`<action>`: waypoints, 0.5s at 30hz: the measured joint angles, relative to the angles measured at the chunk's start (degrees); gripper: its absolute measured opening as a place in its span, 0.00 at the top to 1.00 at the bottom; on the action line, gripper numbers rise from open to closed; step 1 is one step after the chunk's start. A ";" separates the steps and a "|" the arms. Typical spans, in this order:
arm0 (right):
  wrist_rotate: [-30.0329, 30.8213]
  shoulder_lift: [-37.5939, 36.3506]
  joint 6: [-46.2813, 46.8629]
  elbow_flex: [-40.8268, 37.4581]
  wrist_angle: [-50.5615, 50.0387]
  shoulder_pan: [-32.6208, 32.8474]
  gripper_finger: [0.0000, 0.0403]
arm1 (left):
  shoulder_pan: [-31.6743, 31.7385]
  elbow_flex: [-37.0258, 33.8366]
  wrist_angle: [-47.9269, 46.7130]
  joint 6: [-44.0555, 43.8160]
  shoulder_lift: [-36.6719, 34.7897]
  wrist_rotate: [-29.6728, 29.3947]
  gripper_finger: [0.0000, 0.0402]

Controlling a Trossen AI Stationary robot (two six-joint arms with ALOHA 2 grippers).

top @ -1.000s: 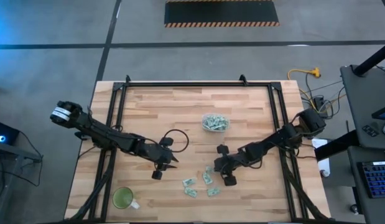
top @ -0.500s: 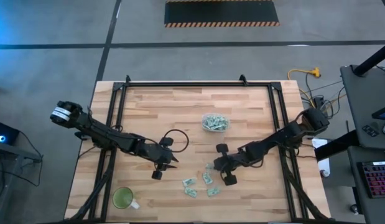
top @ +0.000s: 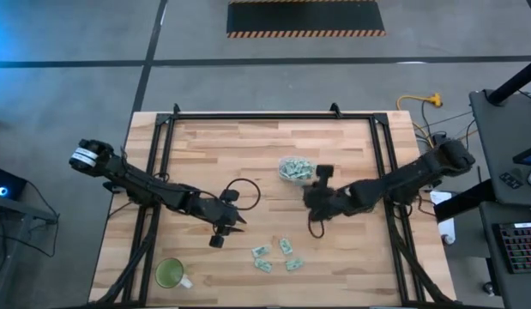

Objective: Pick and place Stevia / Truvia into bins
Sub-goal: Put the stevia packet into the transparent bin

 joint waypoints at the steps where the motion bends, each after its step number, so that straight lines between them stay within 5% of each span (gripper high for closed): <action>1: 0.22 -0.97 -0.80 -0.02 -0.72 -1.05 0.98 | 0.00 0.02 0.00 -0.02 0.00 0.00 0.73; 8: -0.87 -4.00 -7.03 -0.33 -1.41 -8.70 0.98 | 0.00 0.03 -0.01 -0.02 0.00 0.00 0.73; 15: -8.79 -0.85 -9.58 -0.54 -1.62 -15.82 0.98 | 0.00 0.01 0.00 -0.07 0.00 0.00 0.73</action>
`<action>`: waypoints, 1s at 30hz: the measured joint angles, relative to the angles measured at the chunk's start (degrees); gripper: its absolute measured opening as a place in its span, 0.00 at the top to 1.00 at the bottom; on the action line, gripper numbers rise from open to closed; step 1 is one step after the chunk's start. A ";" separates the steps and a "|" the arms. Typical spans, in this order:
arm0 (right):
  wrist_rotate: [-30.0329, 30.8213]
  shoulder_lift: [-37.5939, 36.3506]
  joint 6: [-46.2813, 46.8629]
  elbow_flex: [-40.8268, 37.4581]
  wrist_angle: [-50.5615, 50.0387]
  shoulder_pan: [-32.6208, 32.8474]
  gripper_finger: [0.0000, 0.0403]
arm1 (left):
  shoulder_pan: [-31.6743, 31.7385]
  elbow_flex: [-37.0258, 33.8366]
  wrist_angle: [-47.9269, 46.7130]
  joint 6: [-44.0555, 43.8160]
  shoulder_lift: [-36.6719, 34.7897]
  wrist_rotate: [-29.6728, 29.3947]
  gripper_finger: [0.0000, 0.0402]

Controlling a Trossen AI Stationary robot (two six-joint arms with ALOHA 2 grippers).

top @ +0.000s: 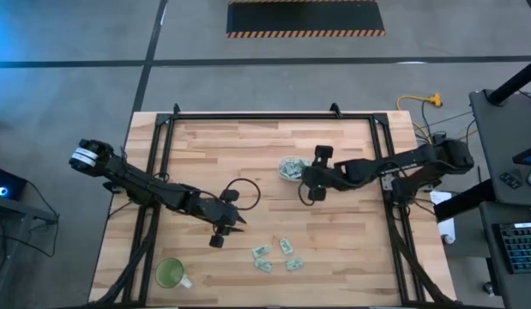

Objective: Pick and place Stevia / Truvia into bins
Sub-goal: Put the stevia packet into the transparent bin

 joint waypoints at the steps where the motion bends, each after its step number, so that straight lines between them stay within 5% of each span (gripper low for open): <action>1: -0.23 0.60 0.03 -0.01 -0.02 -0.61 0.98 | 0.00 0.00 0.00 0.00 0.00 0.00 0.73; 19: -0.69 5.98 1.57 -0.10 -0.09 -4.24 0.97 | -0.02 -0.07 0.02 -0.11 0.00 0.00 0.73; 30: -0.27 4.02 2.87 -0.10 -0.15 -3.97 0.72 | -0.01 -0.09 0.02 -0.09 0.00 0.00 0.73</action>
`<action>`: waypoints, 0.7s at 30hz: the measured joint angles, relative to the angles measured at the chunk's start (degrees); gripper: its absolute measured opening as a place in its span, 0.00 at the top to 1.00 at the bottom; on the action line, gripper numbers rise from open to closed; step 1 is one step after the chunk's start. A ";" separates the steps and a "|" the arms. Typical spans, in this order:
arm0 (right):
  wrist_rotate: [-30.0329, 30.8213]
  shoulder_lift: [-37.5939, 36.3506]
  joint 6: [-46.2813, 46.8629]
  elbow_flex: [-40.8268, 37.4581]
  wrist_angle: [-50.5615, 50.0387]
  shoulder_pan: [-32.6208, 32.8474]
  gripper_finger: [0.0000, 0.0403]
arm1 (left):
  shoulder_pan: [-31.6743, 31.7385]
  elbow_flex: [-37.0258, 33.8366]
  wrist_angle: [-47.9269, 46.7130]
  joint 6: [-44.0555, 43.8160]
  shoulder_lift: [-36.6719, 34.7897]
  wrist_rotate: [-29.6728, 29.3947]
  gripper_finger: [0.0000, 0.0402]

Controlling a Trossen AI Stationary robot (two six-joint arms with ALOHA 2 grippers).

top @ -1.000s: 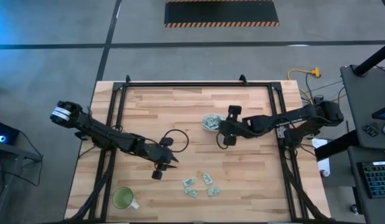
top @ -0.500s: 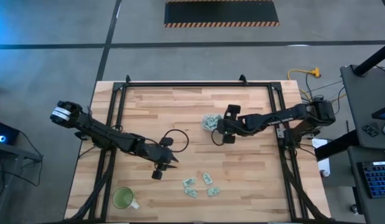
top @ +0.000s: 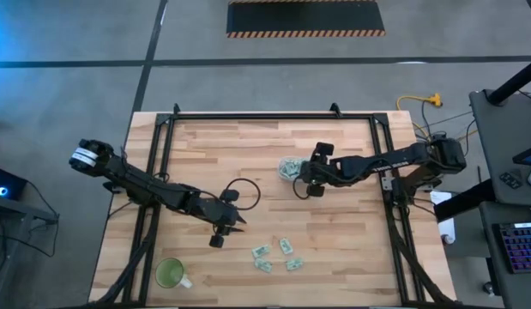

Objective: Pick and place Stevia / Truvia into bins
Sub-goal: Put the stevia packet into the transparent bin

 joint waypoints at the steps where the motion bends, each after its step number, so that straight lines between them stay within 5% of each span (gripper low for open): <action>1: 0.15 -0.72 0.39 0.00 0.01 0.35 0.70 | -0.02 0.00 -0.01 0.00 0.00 0.00 0.73; 14: -10.82 -5.54 6.87 -0.28 0.32 13.42 0.68 | 0.01 0.00 0.05 0.03 0.00 -0.19 0.73; 21: -10.98 -5.54 11.96 -1.70 0.52 22.54 0.72 | 0.01 0.00 1.24 -0.11 0.00 -0.24 0.73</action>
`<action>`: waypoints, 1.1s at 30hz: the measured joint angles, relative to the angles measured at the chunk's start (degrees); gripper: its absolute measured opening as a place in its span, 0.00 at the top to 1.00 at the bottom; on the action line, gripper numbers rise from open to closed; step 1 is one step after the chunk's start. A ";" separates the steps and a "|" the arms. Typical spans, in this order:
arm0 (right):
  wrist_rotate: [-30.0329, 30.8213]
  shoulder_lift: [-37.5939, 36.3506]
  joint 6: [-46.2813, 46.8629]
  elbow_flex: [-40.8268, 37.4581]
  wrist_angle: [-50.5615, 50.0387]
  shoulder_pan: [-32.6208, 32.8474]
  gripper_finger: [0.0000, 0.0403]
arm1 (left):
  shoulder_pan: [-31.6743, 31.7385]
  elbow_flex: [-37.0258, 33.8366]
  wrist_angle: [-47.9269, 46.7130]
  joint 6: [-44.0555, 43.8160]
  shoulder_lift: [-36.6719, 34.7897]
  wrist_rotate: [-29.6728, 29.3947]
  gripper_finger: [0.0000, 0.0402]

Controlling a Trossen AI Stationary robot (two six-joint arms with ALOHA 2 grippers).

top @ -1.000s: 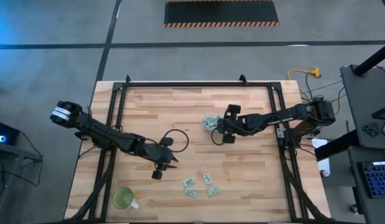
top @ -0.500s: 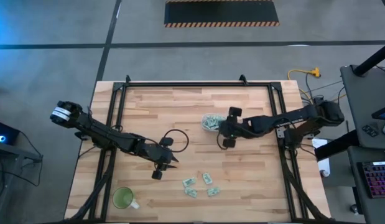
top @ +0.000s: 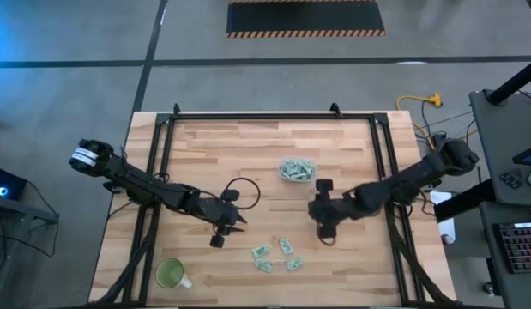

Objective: Pick and place Stevia / Truvia into bins
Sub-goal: Put the stevia packet into the transparent bin

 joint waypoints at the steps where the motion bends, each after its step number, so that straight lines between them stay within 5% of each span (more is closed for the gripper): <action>1: 0.09 0.00 0.75 -0.30 0.24 1.06 0.72 | 0.00 0.00 0.30 0.09 0.00 0.00 0.73; 12: 0.64 0.00 6.65 -5.22 8.20 8.07 0.78 | 0.00 -0.03 1.99 1.36 1.89 -0.20 0.73; 33: 0.67 0.00 6.25 -6.21 9.30 8.18 0.84 | 1.16 0.46 6.70 1.72 8.35 -0.20 0.73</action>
